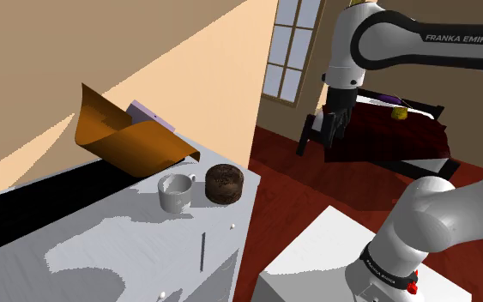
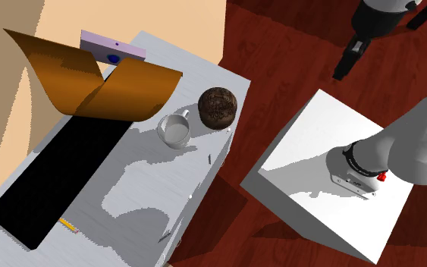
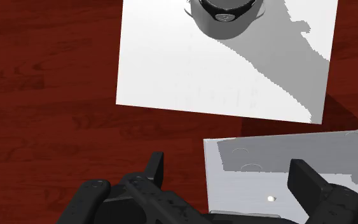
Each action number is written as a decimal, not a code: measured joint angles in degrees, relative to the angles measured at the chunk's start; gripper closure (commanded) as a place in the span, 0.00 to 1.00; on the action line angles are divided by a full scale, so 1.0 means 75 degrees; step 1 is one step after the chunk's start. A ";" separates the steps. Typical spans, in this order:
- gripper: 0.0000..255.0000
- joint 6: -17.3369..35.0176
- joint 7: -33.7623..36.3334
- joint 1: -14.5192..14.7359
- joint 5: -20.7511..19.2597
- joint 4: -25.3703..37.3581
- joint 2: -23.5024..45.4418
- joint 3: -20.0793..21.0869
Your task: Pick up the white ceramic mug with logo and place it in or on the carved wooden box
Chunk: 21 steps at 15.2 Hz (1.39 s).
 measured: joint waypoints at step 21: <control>0.00 0.2993 0.2991 0.0586 0.0942 0.1433 0.3910 0.2449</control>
